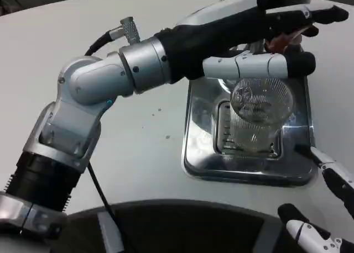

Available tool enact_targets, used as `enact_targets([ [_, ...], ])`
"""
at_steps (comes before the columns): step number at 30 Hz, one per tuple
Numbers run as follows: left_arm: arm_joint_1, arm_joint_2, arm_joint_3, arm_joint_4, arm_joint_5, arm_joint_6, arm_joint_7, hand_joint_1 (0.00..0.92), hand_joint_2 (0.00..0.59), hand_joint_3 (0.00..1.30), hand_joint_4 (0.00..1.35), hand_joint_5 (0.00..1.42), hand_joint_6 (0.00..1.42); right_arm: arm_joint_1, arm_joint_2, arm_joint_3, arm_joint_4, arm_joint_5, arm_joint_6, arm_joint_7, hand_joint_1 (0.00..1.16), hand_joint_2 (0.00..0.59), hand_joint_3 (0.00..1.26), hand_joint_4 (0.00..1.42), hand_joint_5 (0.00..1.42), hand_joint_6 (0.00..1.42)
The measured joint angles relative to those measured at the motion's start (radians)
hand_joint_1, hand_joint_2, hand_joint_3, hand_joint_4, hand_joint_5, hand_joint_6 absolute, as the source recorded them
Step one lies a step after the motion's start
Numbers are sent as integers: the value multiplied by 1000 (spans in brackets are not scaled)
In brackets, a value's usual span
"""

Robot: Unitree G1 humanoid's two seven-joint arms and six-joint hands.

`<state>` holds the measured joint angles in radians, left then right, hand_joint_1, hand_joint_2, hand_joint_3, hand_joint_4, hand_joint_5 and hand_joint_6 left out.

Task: Grasp the cup under the faucet to collect the drink, then remove the cup.

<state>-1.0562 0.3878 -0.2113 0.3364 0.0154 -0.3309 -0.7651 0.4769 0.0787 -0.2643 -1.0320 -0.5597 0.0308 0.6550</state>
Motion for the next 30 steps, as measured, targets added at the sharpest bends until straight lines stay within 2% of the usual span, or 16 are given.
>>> enact_targets([
  [4,-3,4,-7,4,3,-10,4,0,92,111,40,110,141,2,-13,10,0,23,34,-37,408,388,34,1,13,0],
  [6,-6,6,-8,5,6,-12,4,0,92,111,40,110,141,3,-17,14,0,38,54,-54,421,362,16,0,4,0],
  [9,-9,7,-10,5,16,-17,5,0,92,111,40,110,141,6,-28,20,0,59,91,-85,427,358,13,0,0,0],
  [10,-9,7,-10,5,18,-17,5,0,92,111,40,110,141,7,-31,22,0,66,98,-95,439,351,6,0,0,0],
  [11,-9,7,-11,4,20,-17,6,0,92,111,40,110,142,11,-37,24,1,82,108,-119,464,319,1,0,3,0],
  [16,-9,8,-11,-3,28,-17,6,0,92,111,40,110,142,17,-53,37,28,125,110,-190,527,297,0,2,14,0],
  [22,-8,11,-11,-12,33,-15,6,2,91,111,40,109,143,16,-82,46,144,195,20,-306,608,269,0,19,72,0],
  [30,1,18,-9,-32,36,-10,14,5,91,120,59,111,144,-27,-112,73,268,234,-105,-432,711,236,5,76,132,14],
])
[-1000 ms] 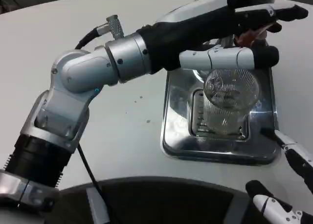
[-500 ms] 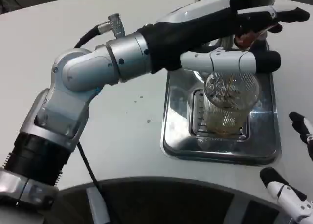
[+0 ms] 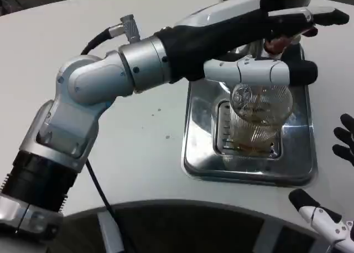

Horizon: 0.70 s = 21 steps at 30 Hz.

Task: Grasp the cup under the faucet to collect the drink, then remove the cup.

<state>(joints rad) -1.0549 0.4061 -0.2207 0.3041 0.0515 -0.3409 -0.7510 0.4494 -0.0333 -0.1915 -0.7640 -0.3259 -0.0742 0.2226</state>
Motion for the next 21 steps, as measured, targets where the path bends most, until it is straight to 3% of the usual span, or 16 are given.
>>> enact_targets([
  [12,7,9,3,-25,0,10,4,8,95,129,63,120,144,-83,-19,67,154,-8,-104,-142,731,227,55,122,158,7],
  [21,8,23,4,-38,-1,18,4,9,96,130,69,121,144,-143,-18,126,231,-32,-115,-213,728,225,62,122,158,2],
])
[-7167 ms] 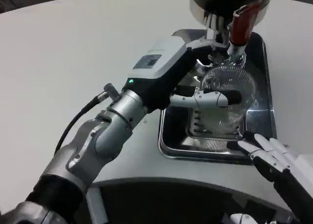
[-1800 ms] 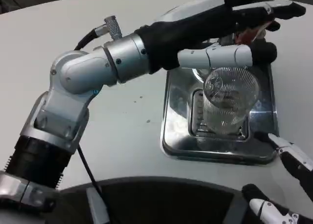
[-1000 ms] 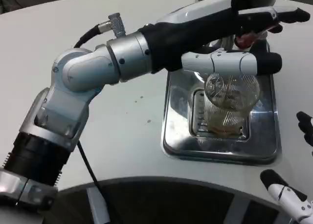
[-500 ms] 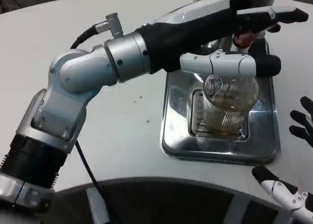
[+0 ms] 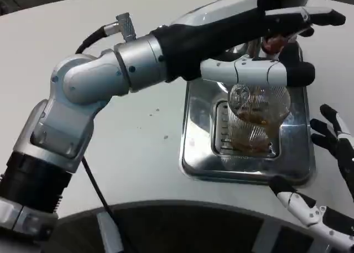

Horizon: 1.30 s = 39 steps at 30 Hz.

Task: Grasp the cup under the faucet to collect the drink, then remove the cup.

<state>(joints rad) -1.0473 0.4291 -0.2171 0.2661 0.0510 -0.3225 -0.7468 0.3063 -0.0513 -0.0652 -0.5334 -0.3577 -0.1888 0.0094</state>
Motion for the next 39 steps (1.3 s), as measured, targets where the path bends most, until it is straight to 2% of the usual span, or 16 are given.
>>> enact_targets([
  [21,0,7,4,-10,-5,10,-6,0,92,131,73,121,158,-146,1,66,119,-11,15,-70,708,229,78,132,169,1],
  [39,0,7,11,9,-17,-3,-12,6,96,131,73,135,159,-256,1,79,220,-30,30,-136,695,226,79,130,169,0],
])
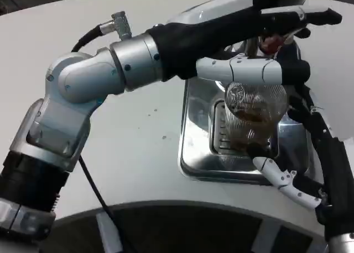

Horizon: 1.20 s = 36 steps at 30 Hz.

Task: Grasp the cup under the faucet to collect the drink, then remove the cup.

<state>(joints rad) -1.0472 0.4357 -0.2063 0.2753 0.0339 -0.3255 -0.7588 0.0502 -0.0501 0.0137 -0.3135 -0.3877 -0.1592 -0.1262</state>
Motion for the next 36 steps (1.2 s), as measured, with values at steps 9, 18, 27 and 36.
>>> enact_targets([
  [9,-2,0,2,12,-4,-11,-1,7,96,131,73,135,159,-44,1,10,37,-2,1,-10,694,226,68,123,163,0],
  [18,-8,0,2,21,-5,-14,-2,8,96,131,73,135,159,-80,4,27,79,-3,11,-33,693,226,46,102,148,0],
  [27,-10,0,3,28,-16,-17,-7,8,96,131,73,135,159,-129,14,39,132,-7,22,-69,693,226,38,99,137,0],
  [36,-16,1,3,36,-20,-18,-13,8,96,137,73,135,160,-166,19,40,172,-3,33,-80,693,226,37,90,134,0],
])
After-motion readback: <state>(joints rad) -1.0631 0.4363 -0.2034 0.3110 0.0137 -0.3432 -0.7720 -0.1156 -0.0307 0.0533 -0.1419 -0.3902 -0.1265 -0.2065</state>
